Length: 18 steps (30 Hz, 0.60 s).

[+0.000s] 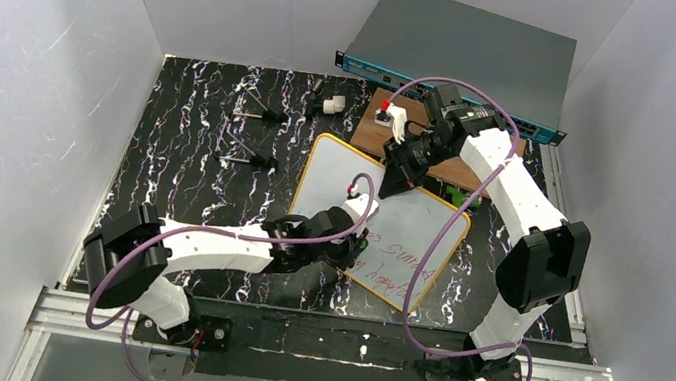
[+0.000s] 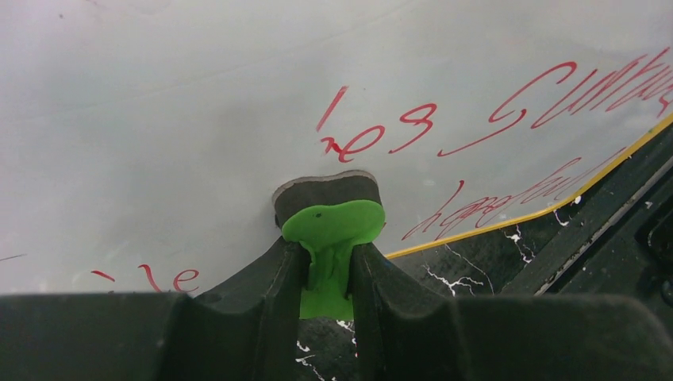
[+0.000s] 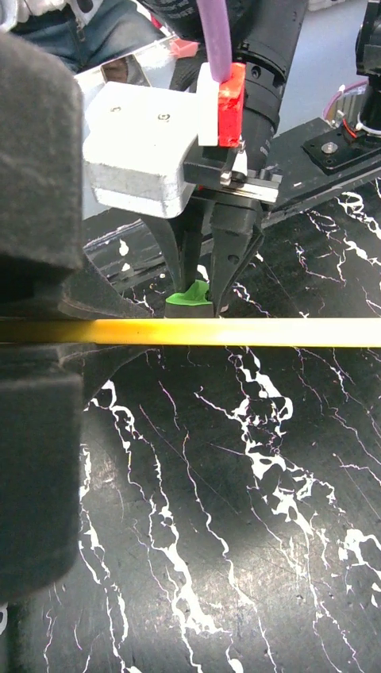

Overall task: Erase the whiteboard
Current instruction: Erase the whiteboard at the center of the board.

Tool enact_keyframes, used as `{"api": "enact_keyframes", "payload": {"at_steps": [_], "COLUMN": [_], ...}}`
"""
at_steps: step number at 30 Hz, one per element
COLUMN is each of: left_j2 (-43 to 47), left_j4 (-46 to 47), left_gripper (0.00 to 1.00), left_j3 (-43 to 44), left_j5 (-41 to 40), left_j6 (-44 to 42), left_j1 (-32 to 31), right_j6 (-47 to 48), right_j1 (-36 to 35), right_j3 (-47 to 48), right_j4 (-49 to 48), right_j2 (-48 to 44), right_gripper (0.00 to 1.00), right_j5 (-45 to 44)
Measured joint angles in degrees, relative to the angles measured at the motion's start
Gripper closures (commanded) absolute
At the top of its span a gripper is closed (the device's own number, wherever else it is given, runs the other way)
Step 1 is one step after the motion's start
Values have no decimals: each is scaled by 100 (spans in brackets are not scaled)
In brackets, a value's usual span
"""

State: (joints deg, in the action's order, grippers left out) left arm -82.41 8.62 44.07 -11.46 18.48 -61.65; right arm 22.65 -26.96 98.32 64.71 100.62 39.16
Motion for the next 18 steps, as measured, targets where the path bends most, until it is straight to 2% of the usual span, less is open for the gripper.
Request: {"api": "enact_keyframes", "payload": {"at_steps": [13,18], "left_j2": [-494,-503], "left_j4": [-1523,-1735], "left_gripper": [100,100], "left_j3": [1246,1644], "left_j5": [-636,-918], "left_j6": [33,-114], "left_j1": [-125,-122], "right_j6": [0,0], "right_j1": [87,87], "right_j3": [2,2], "right_j4": [-17,-17], "right_j2": [-2,-2], "right_gripper": [99,99], "right_j5": [-17,-17]}}
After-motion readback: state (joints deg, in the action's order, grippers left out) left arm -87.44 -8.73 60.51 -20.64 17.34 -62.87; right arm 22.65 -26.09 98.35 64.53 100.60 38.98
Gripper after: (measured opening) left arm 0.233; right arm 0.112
